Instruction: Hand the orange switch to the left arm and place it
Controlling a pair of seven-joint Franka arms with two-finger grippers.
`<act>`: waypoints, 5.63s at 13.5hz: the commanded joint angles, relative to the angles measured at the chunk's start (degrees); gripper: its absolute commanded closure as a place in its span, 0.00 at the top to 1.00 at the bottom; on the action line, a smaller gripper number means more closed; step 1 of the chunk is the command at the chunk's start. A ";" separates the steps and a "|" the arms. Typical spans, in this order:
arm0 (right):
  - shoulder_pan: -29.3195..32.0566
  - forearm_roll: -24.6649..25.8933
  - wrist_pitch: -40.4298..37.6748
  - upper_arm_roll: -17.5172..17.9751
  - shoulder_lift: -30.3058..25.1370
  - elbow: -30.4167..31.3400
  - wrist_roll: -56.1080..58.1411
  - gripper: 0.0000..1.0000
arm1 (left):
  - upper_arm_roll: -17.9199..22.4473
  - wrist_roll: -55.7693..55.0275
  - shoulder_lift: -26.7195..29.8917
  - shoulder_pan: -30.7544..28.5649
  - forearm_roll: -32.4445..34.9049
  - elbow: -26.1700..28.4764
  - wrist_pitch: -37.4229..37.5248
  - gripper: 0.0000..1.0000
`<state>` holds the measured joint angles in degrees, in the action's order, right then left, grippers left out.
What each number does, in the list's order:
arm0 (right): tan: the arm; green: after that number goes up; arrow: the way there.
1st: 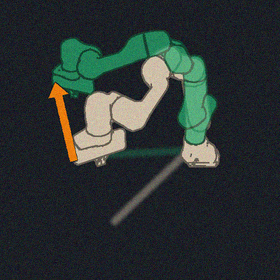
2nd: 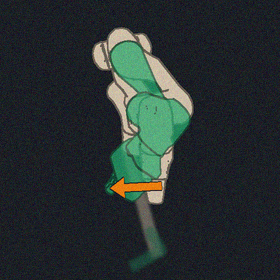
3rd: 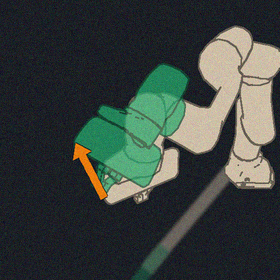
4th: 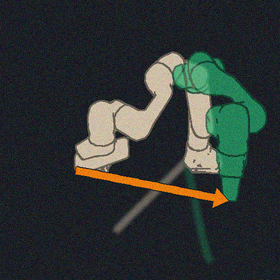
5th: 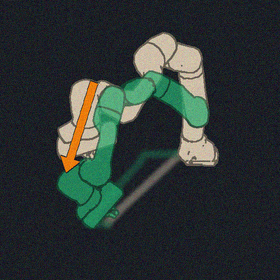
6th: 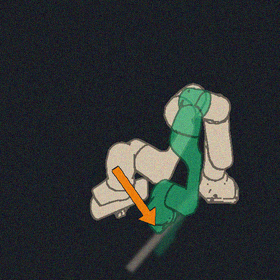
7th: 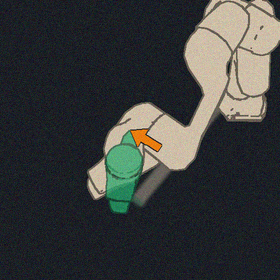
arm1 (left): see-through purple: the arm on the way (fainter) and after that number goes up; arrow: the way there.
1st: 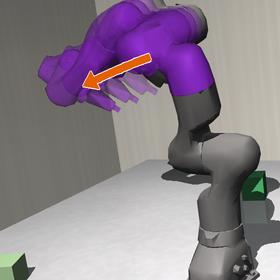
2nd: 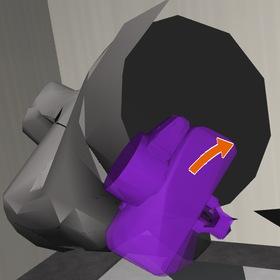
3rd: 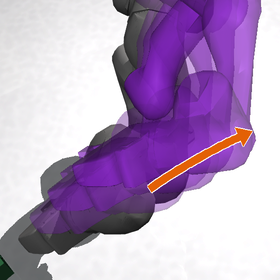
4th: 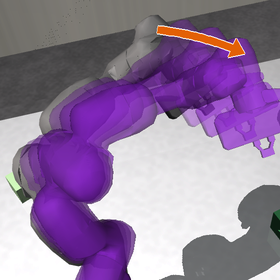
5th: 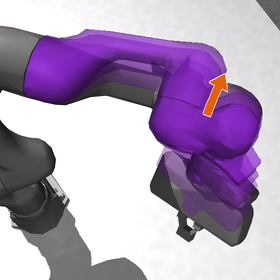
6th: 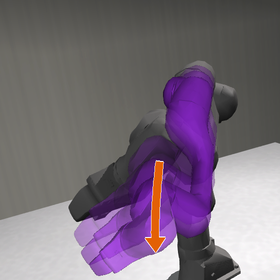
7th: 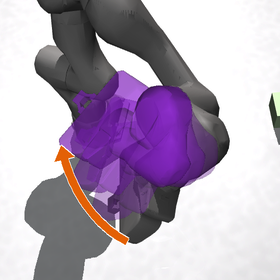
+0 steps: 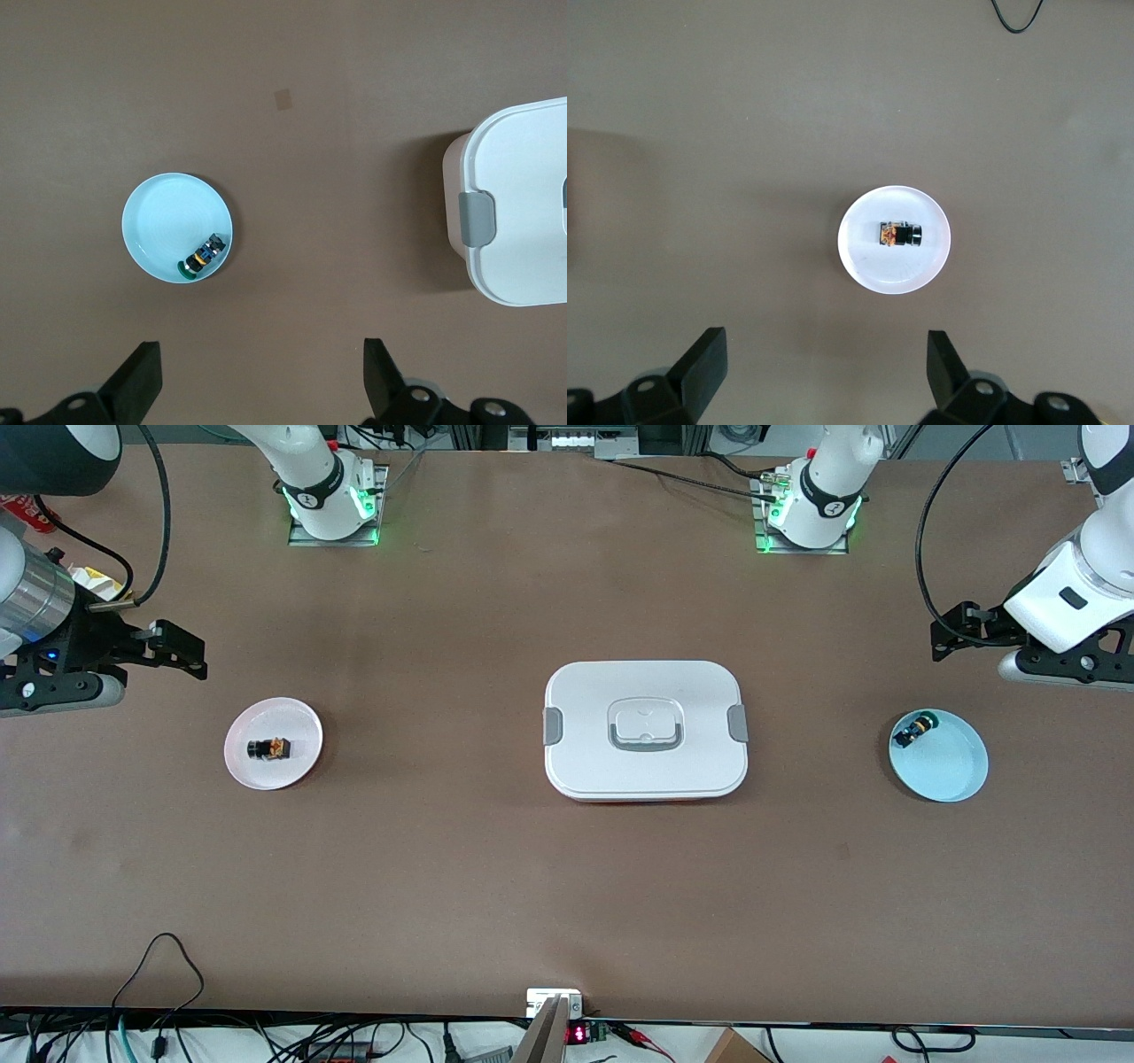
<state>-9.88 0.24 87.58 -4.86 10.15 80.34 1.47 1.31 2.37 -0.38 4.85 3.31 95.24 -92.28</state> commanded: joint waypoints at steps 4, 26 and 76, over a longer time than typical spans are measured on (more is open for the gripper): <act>0.31 -0.68 -0.13 -0.06 0.22 -0.53 0.11 1.00 | -0.16 -0.53 -0.85 0.16 1.44 -1.81 1.31 1.00; 0.31 2.04 17.79 -0.06 8.92 13.51 0.20 1.00 | -0.08 -0.44 -0.85 0.16 1.44 -1.81 1.31 1.00; 5.66 4.76 44.44 -1.11 19.65 33.74 2.75 1.00 | -0.08 -0.44 -0.94 0.16 1.44 -1.81 1.31 1.00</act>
<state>-4.71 4.59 131.54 -6.24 31.65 111.90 3.23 1.31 2.37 -0.44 4.85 3.31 95.23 -92.23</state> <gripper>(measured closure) 0.000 0.000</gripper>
